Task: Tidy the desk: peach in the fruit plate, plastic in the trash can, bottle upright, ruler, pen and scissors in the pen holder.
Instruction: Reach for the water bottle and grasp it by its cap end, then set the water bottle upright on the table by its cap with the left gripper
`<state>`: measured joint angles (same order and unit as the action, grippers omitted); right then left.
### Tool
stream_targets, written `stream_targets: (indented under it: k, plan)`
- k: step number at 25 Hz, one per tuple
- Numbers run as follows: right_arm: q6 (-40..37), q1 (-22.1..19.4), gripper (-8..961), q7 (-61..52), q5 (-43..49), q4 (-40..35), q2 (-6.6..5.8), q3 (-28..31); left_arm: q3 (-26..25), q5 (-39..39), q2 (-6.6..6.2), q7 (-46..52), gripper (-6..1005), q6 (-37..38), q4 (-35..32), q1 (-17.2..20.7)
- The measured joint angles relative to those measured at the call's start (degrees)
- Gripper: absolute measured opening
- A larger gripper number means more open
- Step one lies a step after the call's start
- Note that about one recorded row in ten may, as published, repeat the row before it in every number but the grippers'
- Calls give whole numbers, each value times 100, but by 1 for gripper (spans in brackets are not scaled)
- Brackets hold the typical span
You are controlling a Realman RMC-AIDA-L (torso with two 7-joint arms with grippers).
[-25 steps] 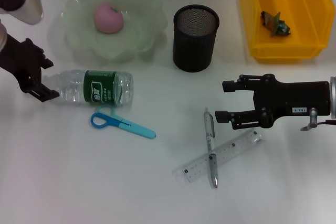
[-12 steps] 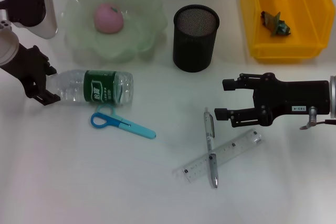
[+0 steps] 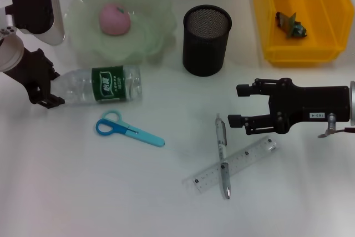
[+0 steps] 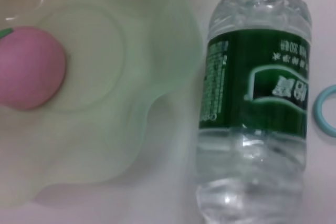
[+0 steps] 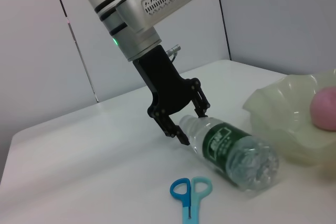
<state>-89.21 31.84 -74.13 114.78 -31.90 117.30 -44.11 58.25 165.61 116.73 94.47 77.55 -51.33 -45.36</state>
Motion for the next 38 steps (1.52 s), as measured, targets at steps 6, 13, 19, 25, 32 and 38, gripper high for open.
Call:
stream_targets:
  k: [6,13,19,25,32,38]
  plan:
    - [-1,-9,833,-10,1,0,-4,0,2,-2,0,-67,554,42,-49,11]
    - [-9,-12,833,-14,1,0,-10,0,-54,-3,-2,-77,453,196,-190,20]
    - [-17,-12,833,-14,1,0,-8,0,-261,-54,-1,-89,454,530,-570,53]
    - [-24,-20,833,-14,1,0,-5,0,-610,-247,-14,-207,454,1003,-882,26]
    - [-27,-29,834,-14,1,0,-10,-1,-935,-1031,-187,-374,453,1693,-1103,12]
    - [-28,-29,834,-14,1,0,-14,-1,-1004,-1329,-240,-434,454,1795,-1120,22]
